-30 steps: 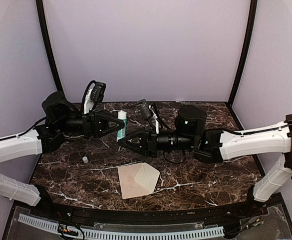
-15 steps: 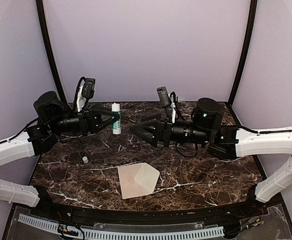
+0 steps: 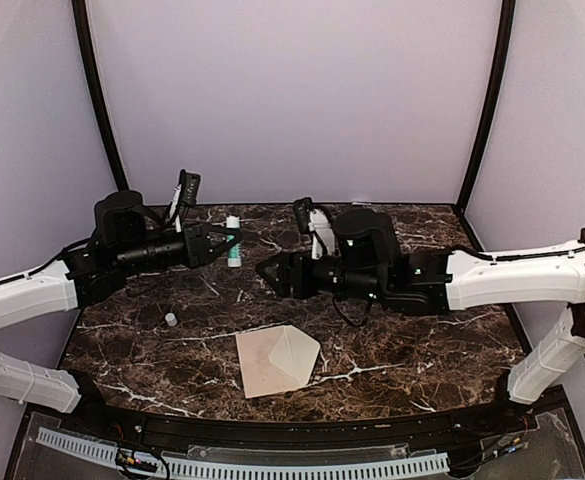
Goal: Place the letter into the envelope and seal it
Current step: Unscrew the solid glue.
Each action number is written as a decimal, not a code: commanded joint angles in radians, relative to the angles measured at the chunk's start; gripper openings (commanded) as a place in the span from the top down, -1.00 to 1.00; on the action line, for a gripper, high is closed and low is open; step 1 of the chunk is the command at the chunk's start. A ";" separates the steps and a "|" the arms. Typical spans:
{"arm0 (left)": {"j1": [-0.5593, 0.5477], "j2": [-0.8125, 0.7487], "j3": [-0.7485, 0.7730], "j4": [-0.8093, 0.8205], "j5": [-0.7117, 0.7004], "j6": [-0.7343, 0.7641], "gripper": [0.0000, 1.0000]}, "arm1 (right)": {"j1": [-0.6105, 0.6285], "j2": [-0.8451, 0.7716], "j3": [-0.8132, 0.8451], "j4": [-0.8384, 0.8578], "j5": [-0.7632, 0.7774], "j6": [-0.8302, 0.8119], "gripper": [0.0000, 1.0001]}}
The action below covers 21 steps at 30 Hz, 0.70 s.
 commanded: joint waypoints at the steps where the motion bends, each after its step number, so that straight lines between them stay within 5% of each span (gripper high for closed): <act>1: 0.004 0.004 0.016 -0.027 -0.048 -0.011 1.00 | 0.040 0.069 0.096 -0.066 0.086 -0.006 -0.33; 21: 0.003 0.029 0.008 -0.005 -0.013 -0.034 1.00 | 0.065 0.284 0.336 -0.094 0.049 -0.059 0.43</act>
